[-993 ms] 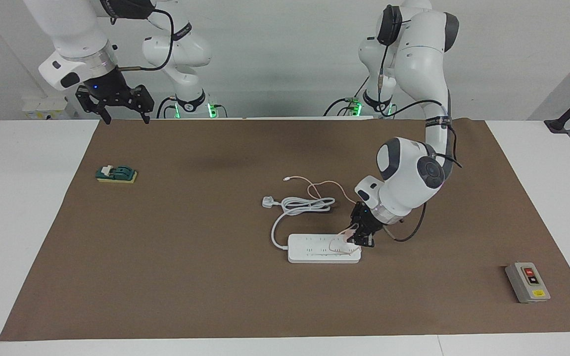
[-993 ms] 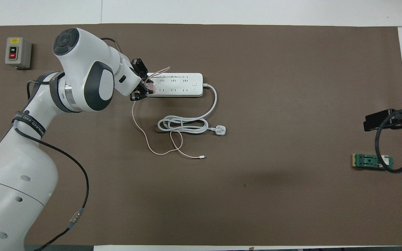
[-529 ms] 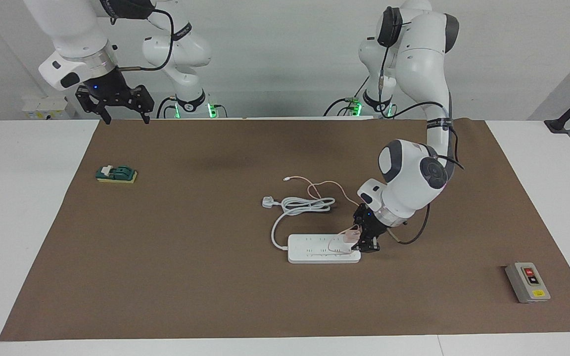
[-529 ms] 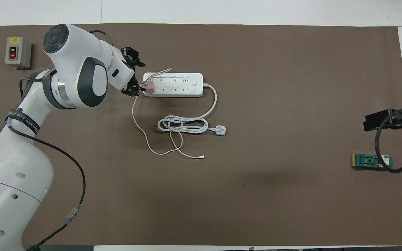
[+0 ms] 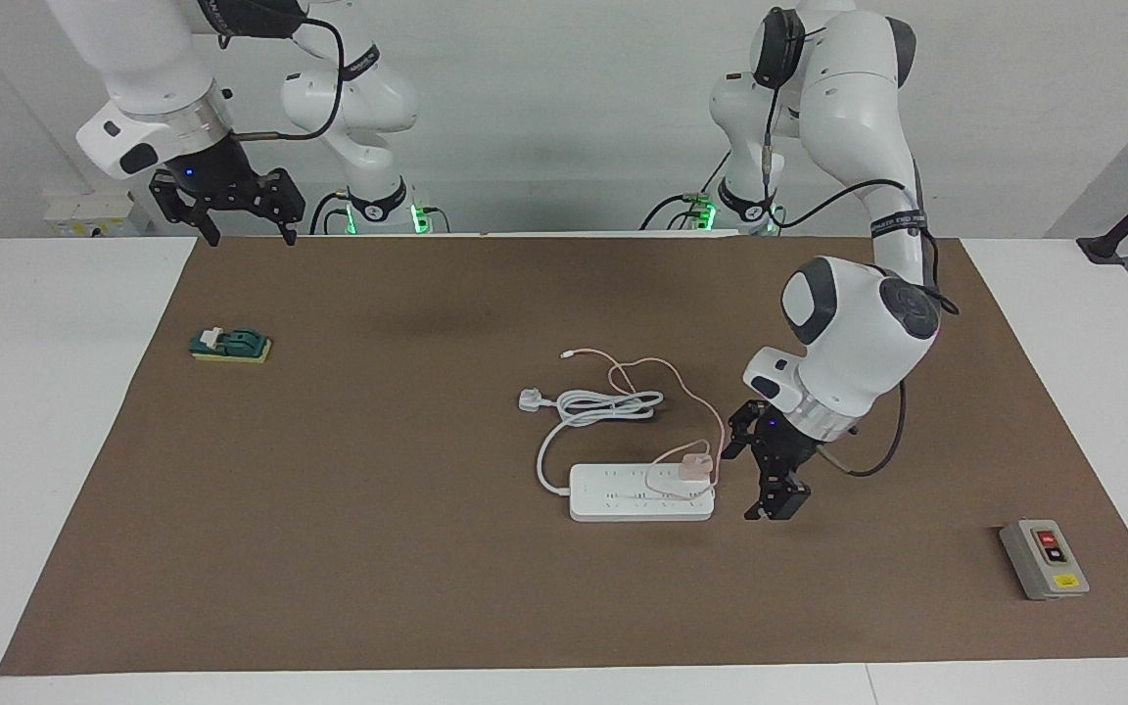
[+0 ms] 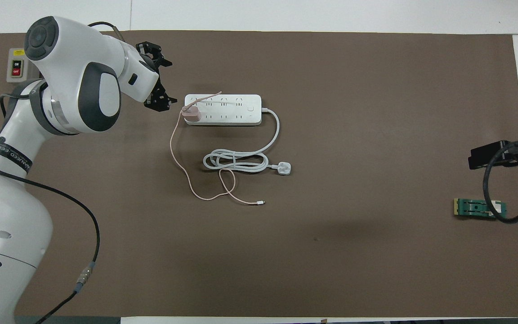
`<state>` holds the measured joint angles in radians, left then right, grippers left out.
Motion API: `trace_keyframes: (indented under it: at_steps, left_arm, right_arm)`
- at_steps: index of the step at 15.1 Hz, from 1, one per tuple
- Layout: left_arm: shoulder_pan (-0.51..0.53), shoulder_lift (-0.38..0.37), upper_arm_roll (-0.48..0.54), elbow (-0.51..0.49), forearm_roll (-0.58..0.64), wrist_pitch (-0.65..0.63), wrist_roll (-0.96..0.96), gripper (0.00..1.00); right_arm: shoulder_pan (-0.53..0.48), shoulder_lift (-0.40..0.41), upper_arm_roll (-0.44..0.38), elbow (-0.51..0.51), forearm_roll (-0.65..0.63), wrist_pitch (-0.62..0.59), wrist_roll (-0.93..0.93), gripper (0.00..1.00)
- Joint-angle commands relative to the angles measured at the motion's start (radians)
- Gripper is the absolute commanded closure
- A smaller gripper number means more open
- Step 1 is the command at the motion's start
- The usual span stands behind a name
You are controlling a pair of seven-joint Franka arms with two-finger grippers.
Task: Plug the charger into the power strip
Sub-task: 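Lift the left gripper away from the plugged charger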
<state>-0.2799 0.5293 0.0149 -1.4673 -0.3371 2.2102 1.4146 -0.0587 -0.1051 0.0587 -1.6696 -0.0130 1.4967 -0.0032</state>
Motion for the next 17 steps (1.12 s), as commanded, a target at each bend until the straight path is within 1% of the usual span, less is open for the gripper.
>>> trace_keyframes:
  at_steps: [1,4,6,9,11,13,15,17]
  left_arm:
    - [-0.001,-0.02,0.022,-0.007,0.044,0.005,-0.042,0.0]
    - [0.001,-0.037,0.04,-0.007,0.087,0.003,-0.115,0.0]
    - [0.001,-0.051,0.04,-0.008,0.121,-0.023,-0.19,0.0]
    - [0.007,-0.074,0.042,-0.008,0.132,-0.067,-0.31,0.0]
    - [0.016,-0.089,0.043,-0.008,0.148,-0.07,-0.333,0.0]
    - [0.021,-0.121,0.071,-0.024,0.156,-0.086,-0.345,0.0]
    - [0.021,-0.146,0.095,-0.024,0.161,-0.144,-0.47,0.0]
    - [0.022,-0.178,0.102,-0.024,0.214,-0.206,-0.606,0.0]
  right_arm:
    - [-0.012,-0.01,0.004,-0.006,0.018,-0.004,0.014,0.0]
    - [-0.012,-0.011,0.004,-0.006,0.019,-0.004,0.014,0.0]
    - [-0.012,-0.011,0.006,-0.006,0.018,-0.004,0.014,0.0]
    - [-0.012,-0.011,0.004,-0.006,0.018,-0.004,0.014,0.0]
    - [-0.012,-0.011,0.004,-0.006,0.018,-0.004,0.014,0.0]
    - [-0.012,-0.011,0.004,-0.006,0.018,-0.004,0.014,0.0]
    - [-0.012,-0.011,0.004,-0.006,0.018,-0.004,0.014,0.0]
    - [-0.012,-0.011,0.004,-0.006,0.018,-0.004,0.014,0.0]
